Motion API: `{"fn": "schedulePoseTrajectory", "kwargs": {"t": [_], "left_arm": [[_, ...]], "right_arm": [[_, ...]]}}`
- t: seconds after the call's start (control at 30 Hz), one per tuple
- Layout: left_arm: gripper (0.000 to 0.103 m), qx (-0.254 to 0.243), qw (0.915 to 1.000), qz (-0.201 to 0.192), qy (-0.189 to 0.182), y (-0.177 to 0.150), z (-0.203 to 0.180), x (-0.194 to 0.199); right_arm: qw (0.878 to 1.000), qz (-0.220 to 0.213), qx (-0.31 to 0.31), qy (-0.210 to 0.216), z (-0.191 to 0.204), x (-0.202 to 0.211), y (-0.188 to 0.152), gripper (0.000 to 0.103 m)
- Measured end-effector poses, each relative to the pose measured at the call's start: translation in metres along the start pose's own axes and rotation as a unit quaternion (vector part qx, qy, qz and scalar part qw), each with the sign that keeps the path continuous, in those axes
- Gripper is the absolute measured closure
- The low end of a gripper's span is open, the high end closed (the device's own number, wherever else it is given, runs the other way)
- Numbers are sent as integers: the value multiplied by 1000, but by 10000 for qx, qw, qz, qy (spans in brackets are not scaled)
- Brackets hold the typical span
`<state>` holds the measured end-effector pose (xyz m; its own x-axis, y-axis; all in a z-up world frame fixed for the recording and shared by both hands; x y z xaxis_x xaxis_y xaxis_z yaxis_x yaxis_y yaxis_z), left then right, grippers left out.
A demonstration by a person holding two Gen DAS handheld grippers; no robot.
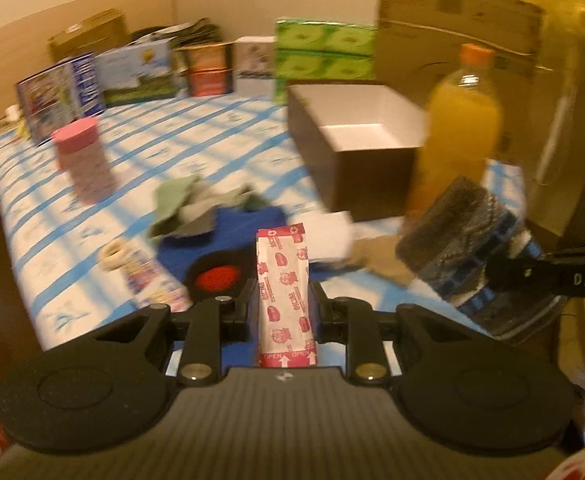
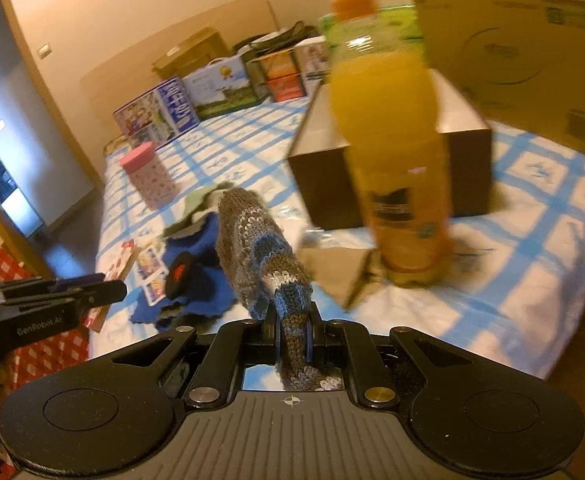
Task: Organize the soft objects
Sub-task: 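Carry the sock and the strip in both grippers over the brown box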
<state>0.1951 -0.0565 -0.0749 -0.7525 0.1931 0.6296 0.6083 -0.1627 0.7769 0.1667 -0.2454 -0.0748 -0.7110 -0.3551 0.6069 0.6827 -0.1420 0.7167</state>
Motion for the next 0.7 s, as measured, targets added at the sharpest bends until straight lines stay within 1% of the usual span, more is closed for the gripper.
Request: {"fn": "schedulePoseTrajectory", "kwargs": {"t": [0.2, 0.4, 0.53, 0.7], "left_arm": [[80, -188, 9992, -140, -314, 27, -46, -7], [80, -327, 9982, -226, -455, 54, -66, -24], [80, -392, 9975, -264, -529, 75, -71, -43], [80, -447, 9968, -395, -530, 107, -70, -68]], "right_arm": [[9987, -149, -19, -481, -52, 36, 13, 92], [9948, -340, -52, -953, -104, 56, 40, 92], [9934, -514, -103, -1025, -129, 56, 71, 92], [9937, -711, -111, -862, -141, 39, 118, 92]]}}
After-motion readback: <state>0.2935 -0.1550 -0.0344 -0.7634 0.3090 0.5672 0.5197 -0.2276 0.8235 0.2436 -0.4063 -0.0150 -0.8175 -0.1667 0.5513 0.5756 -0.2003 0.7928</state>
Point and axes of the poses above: each gripper's, at about its wrist camera, not at the fingertips, and x roughly against the way its jaws point, z to its left, y to its top, the point moved 10 cm from there along -x, roughly the way its jaws point, and after that the axes turned 2 degrees about -z, right-handed, at the moved point
